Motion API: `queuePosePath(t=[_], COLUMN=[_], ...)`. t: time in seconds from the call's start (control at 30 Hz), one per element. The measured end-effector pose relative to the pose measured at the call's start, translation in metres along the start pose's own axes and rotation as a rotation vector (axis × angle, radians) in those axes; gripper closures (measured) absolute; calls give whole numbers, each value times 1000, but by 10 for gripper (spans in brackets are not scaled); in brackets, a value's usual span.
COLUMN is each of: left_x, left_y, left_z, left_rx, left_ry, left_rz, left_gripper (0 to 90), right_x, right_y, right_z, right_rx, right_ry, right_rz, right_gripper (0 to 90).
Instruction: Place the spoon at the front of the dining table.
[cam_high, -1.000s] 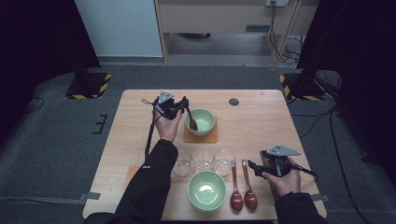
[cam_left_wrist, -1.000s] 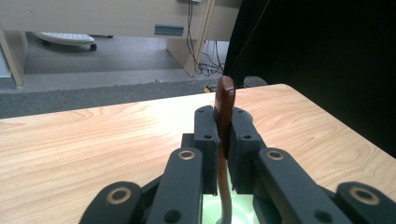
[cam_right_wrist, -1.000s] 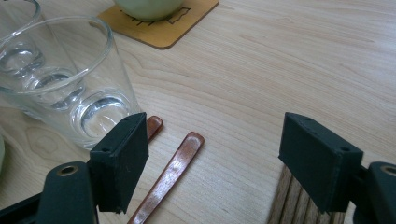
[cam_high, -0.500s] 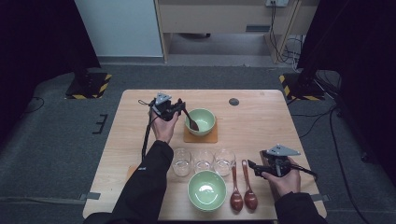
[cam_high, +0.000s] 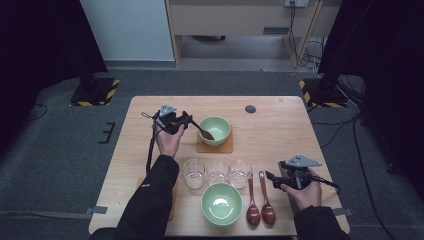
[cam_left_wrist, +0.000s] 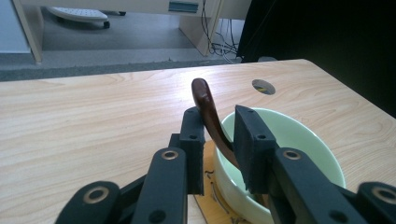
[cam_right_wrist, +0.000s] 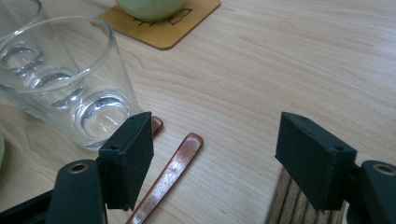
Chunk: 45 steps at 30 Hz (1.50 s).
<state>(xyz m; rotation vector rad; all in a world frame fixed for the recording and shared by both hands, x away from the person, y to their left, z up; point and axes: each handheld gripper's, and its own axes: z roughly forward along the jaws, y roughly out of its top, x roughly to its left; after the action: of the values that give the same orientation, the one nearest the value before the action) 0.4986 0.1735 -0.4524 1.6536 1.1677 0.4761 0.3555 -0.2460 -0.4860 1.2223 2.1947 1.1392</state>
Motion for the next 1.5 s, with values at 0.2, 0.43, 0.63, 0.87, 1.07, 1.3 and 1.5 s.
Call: queuePosePath(t=[0.2, 0.43, 0.63, 0.87, 1.07, 1.3, 1.5], left_x=[1, 3, 6, 6, 4, 1, -3], left_y=[-5, -10, -12, -5, 1, 4, 4], left_z=[2, 4, -2, -16, -29, -49, -69], left_rx=[15, 44, 19, -23, -50, -67, -80], left_ry=[5, 12, 17, 28, 19, 4, -19], left_rz=[-7, -5, -23, 7, 29, 56, 74], left_gripper=[701, 615, 442, 259, 223, 206, 197], right_x=[0, 0, -1, -3, -6, -10, -15], right_y=[1, 1, 1, 2, 2, 3, 3], right_z=[-1, -1, -1, -3, -5, -9, -13], right_rx=[-10, -10, -18, -34, -51, -78, -88], right_ry=[-9, -11, -17, -22, -39, -55, -83], right_rz=[13, 1, 2, 7, 7, 26, 48], right_gripper=[280, 280, 279, 277, 261, 220, 221])
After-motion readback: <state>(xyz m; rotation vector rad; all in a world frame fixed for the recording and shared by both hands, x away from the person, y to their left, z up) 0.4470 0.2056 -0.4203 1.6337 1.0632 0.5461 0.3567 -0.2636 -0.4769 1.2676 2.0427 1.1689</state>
